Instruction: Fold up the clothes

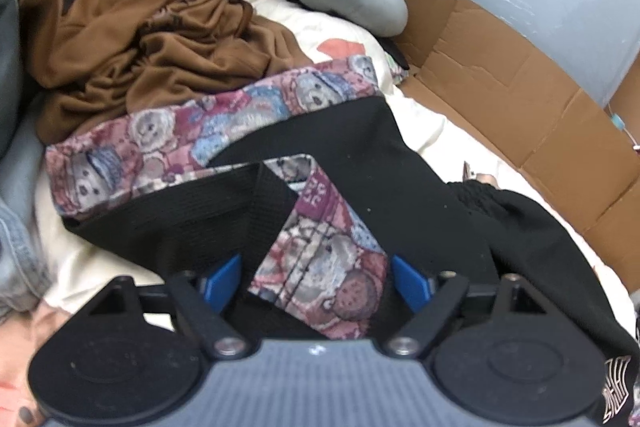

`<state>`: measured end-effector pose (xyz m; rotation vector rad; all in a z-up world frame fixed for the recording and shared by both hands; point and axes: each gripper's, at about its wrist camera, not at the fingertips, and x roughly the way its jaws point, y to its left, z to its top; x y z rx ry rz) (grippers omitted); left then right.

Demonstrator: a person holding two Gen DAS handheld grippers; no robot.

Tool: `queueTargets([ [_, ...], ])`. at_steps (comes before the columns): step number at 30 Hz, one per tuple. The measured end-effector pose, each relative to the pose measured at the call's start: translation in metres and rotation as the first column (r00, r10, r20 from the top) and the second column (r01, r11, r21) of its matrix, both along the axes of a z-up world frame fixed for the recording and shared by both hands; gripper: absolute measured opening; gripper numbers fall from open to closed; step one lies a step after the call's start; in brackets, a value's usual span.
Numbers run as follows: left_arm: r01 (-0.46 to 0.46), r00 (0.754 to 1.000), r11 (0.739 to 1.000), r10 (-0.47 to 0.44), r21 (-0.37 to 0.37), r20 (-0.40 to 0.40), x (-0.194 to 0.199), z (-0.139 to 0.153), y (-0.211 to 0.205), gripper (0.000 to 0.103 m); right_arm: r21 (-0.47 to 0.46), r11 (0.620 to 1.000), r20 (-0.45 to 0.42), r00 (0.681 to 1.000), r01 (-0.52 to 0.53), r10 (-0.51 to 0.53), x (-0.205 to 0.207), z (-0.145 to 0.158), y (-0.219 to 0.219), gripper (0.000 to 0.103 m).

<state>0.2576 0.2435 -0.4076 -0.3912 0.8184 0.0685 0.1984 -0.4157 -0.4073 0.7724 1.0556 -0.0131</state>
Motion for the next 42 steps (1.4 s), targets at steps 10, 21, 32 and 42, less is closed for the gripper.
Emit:
queueTargets([
  [10,0.088,0.996,0.995,-0.089,-0.037,-0.031,-0.025,0.014,0.0,0.009,0.004,1.0,0.005,1.0,0.0,0.0,-0.003,0.001,0.001,0.0],
  [21,0.113,0.992,0.99,-0.117,-0.081,-0.055,-0.104,0.065,0.026,0.007,0.02,0.999,0.018,0.999,-0.035,0.035,-0.022,0.019,0.005,0.0],
  [32,0.162,0.974,0.977,-0.18,-0.138,-0.133,-0.162,0.094,0.021,0.007,0.01,0.997,0.017,0.997,-0.076,0.075,-0.045,0.045,0.0,0.0],
  [42,0.225,0.933,0.95,-0.274,-0.217,-0.234,-0.213,0.097,0.004,0.007,-0.023,0.998,-0.032,0.998,-0.062,0.061,-0.082,0.059,-0.017,0.0],
])
